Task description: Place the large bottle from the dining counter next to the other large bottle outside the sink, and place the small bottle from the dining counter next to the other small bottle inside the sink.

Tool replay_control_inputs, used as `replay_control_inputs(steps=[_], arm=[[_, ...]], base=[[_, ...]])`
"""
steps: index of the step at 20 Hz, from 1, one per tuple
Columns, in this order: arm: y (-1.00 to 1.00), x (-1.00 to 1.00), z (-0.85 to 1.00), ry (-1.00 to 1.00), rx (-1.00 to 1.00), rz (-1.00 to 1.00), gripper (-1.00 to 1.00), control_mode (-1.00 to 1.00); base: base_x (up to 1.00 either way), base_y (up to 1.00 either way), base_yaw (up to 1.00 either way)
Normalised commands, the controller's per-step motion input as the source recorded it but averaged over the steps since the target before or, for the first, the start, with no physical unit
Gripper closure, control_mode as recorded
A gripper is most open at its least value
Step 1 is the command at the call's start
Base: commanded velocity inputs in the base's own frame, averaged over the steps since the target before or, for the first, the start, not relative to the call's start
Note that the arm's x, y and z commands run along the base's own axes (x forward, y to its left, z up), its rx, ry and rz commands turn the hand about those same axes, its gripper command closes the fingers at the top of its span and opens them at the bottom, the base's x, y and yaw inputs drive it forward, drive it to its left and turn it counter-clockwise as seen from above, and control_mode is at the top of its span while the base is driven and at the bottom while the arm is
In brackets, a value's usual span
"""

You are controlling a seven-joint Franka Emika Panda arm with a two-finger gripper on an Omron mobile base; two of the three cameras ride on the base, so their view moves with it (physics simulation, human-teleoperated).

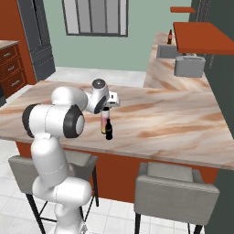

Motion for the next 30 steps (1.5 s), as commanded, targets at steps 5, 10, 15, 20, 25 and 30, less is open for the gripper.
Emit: replay_control_inputs(steps=[5,10,15,20,25,30], arm=[[0.17,-0.04,-0.06,0.0,0.0,0.01,1.0,-1.0],[0.34,0.0,0.31,0.0,-0.01,0.0,1.0,-1.0],[0.32,0.0,0.53,0.01,-0.04,0.0,1.0,-1.0],[0.11,-0.01,0.68,0.06,-0.05,0.0,1.0,-1.0],[0.0,-0.21,0.58,0.04,-0.01,0.0,1.0,-1.0],[0.0,-0.29,0.33,0.03,0.03,-0.01,1.0,-1.0]], base=[[0.0,0.0,0.0],[0.0,0.0,0.0],[0.0,0.0,0.0],[0.0,0.0,0.0],[0.0,0.0,0.0],[0.0,0.0,0.0]])
